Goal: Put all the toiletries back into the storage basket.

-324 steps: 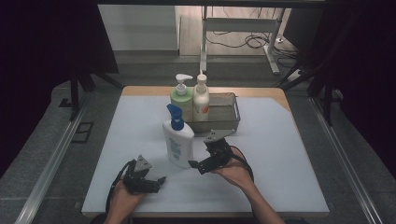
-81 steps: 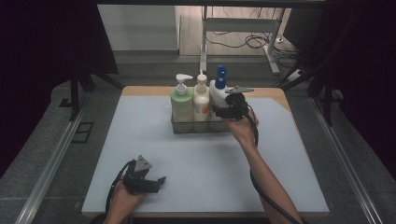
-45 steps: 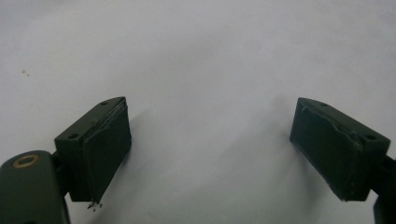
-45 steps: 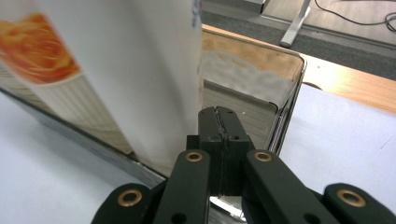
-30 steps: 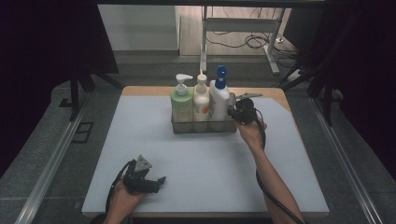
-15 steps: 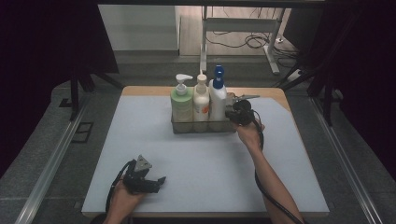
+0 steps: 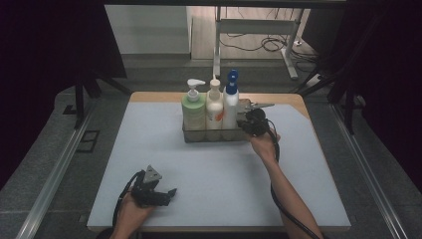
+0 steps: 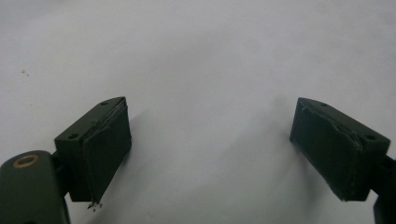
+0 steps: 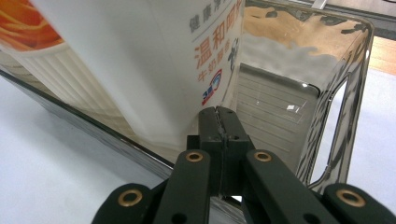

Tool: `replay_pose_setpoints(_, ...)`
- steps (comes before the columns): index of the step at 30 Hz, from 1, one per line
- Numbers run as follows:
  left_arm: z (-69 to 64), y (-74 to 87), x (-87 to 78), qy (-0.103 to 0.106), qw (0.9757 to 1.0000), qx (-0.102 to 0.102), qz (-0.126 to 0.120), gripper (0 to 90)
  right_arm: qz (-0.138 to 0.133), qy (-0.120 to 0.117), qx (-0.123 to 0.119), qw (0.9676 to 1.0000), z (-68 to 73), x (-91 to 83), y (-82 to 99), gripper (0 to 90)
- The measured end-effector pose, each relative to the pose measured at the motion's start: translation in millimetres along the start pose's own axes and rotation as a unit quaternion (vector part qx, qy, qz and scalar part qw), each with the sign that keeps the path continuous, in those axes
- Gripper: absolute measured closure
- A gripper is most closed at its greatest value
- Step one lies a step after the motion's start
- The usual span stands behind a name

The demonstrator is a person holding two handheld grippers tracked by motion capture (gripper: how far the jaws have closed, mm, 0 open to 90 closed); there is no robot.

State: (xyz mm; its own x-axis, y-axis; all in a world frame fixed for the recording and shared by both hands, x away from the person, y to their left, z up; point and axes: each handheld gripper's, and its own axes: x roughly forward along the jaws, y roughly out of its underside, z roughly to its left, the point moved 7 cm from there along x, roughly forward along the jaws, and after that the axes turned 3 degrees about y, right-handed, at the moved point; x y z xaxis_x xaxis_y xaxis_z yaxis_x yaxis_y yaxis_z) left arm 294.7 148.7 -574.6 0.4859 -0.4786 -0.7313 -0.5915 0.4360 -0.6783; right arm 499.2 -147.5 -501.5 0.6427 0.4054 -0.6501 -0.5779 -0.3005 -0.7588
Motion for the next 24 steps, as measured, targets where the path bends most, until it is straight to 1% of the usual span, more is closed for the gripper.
replay_pose_setpoints(6,0.0,0.0,0.0,0.0,1.0,0.0,0.0,12.2,0.003,-0.005,0.002,1.0,0.1,0.1,2.0,89.5)
replay_pose_setpoints(8,-0.1,0.0,0.0,0.0,1.0,0.0,0.0,12.2,0.003,-0.003,-0.001,1.0,-1.1,0.0,2.0,89.3)
replay_pose_setpoints(11,-0.1,0.0,0.0,0.0,1.0,0.0,0.0,12.2,0.0,-0.007,0.003,1.0,-2.7,-1.2,1.7,85.8)
replay_pose_setpoints(16,-0.1,0.0,0.0,0.0,1.0,0.0,0.0,12.2,-0.002,-0.006,0.002,1.0,-3.4,-4.0,1.2,80.5)
replay_pose_setpoints(20,0.1,0.1,-0.1,0.0,1.0,0.001,0.0,12.2,-0.008,-0.004,0.001,1.0,-3.7,-7.7,0.6,74.8)
replay_pose_setpoints(24,0.1,0.1,-0.1,0.0,1.0,0.001,0.0,12.2,-0.012,-0.003,-0.001,0.9999,-3.7,-12.1,0.1,66.5)
